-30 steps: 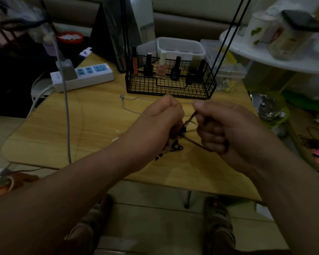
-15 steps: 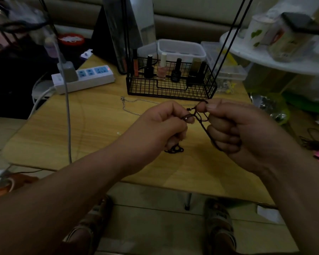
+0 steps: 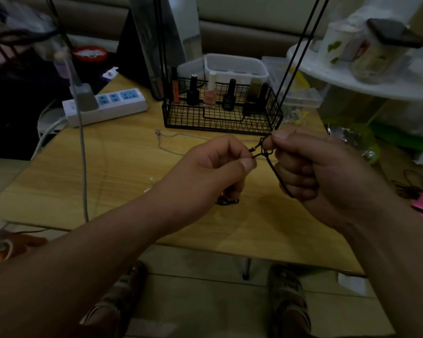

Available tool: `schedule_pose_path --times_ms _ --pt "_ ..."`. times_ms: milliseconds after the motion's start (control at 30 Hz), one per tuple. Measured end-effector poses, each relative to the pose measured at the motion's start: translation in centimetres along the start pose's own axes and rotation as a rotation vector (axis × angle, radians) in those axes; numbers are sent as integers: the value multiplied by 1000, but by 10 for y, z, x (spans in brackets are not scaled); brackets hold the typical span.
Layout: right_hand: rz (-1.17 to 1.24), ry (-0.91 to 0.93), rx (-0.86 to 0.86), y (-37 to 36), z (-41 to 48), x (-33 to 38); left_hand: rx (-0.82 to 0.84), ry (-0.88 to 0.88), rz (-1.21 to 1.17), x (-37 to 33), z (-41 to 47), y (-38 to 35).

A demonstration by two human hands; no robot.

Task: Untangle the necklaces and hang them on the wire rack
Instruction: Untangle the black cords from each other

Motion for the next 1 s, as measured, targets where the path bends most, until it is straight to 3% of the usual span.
schedule_pose_path --times_ms 433,767,1000 --pt "-27 -5 27 -1 -2 0 -39 -41 6 -2 3 5" --pt "-71 10 40 -5 -3 1 -91 -197 73 -7 0 1" --pt "-135 51 -21 -3 -3 1 -77 -170 75 -6 -1 3"
Point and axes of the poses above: each hand's wrist, its own z-axis towards the middle knuckle, its own y-axis out of the back of the hand, x = y × z, the point moved 3 cm from there along z, towards the middle knuckle, and after that the axes turned 3 degrees about -z, right-handed, at the moved point
